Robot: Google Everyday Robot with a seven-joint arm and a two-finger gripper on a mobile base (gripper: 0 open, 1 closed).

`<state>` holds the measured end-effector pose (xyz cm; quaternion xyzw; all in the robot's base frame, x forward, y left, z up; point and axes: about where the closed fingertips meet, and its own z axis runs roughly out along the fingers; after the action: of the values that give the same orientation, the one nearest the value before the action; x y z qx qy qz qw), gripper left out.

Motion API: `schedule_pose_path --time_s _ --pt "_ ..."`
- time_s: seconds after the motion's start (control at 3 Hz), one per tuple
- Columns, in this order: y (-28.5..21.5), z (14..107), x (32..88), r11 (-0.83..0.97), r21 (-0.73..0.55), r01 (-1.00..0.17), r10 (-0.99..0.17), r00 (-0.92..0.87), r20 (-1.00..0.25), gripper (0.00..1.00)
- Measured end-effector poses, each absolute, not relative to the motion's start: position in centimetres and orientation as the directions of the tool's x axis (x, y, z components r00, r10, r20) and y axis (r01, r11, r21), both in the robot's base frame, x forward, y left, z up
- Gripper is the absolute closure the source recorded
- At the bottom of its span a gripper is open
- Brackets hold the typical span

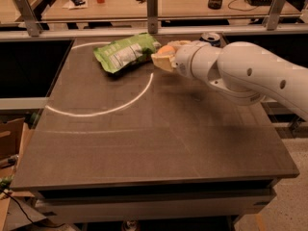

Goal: Move orange near green rice chip bag

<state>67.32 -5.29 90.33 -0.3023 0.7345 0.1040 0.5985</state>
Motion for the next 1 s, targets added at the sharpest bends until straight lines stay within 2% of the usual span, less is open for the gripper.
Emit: schedule_pose_path --time_s 1.0 --pt "-3.4 86.1 70.8 0.794 -0.159 -0.587 -0.300 -0.151 -0.942 1.00"
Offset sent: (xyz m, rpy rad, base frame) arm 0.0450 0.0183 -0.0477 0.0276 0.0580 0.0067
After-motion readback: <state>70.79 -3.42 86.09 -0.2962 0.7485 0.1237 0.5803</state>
